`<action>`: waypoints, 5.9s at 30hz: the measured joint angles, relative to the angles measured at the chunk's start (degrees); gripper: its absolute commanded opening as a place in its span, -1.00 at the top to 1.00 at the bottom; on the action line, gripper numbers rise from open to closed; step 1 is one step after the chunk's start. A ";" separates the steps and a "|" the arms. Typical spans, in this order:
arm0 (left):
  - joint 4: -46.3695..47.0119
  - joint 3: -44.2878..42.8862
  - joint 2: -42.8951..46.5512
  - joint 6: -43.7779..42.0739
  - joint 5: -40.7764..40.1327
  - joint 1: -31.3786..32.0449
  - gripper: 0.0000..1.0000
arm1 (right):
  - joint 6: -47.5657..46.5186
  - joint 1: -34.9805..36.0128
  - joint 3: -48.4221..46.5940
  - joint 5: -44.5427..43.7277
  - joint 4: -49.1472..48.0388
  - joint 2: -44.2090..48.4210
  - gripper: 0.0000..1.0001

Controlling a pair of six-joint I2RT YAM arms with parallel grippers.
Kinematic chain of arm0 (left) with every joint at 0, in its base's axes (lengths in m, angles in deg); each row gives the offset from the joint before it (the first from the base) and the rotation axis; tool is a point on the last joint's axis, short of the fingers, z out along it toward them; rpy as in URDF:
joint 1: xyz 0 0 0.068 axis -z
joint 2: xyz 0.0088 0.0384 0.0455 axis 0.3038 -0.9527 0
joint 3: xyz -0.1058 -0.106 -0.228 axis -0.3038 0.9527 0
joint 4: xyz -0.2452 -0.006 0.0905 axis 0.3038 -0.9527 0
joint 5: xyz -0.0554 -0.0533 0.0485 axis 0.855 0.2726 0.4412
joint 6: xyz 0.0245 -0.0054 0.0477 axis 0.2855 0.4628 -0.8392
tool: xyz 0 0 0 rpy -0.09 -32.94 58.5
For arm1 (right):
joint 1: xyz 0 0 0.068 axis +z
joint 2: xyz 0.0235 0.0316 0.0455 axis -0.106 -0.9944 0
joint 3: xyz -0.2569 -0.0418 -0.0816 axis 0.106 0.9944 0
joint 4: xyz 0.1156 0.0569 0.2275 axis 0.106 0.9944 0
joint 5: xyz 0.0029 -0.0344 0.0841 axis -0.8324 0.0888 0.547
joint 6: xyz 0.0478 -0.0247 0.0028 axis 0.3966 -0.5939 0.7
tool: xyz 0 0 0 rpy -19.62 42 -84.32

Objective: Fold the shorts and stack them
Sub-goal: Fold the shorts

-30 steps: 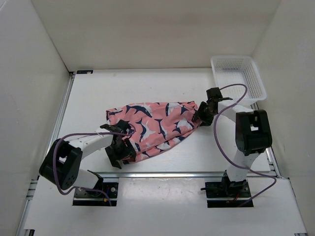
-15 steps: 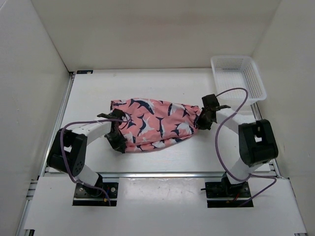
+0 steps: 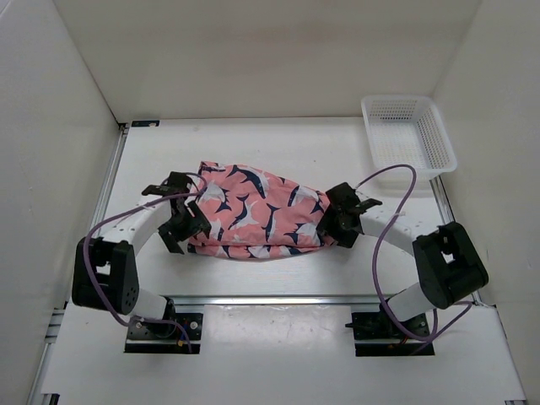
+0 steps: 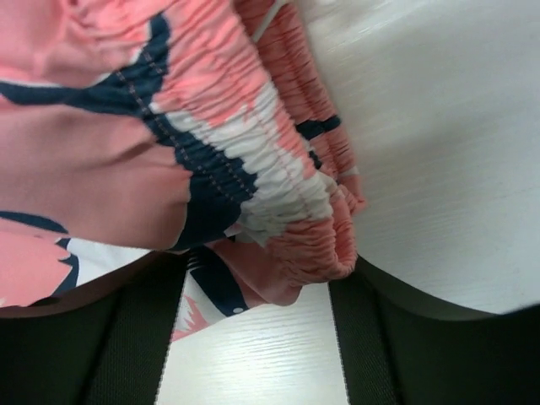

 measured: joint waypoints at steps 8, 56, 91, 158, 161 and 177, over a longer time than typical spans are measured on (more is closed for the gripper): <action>0.39 -4.24 -3.32 -1.03 -0.15 -2.84 -0.11 | -0.07 0.02 0.28 -4.24 5.05 8.85 -0.48; -4.98 -8.96 8.70 -5.97 0.87 -4.39 0.80 | -8.24 -9.79 -2.97 -1.29 10.27 13.99 -0.48; -1.60 -15.52 -13.05 -3.17 1.64 0.83 -0.57 | -13.88 -7.23 -34.99 -2.23 13.99 -26.08 0.99; -1.25 -17.73 -12.48 -5.77 2.49 0.83 -0.44 | -12.04 -23.45 5.99 18.93 -9.86 4.44 1.00; -0.68 -17.14 -12.74 -5.29 2.51 0.83 0.08 | -13.90 -23.08 2.45 15.76 -5.05 8.04 1.00; 3.58 -19.67 -26.21 -3.87 5.62 1.16 0.79 | -22.75 1.27 -32.89 3.34 10.82 1.38 1.00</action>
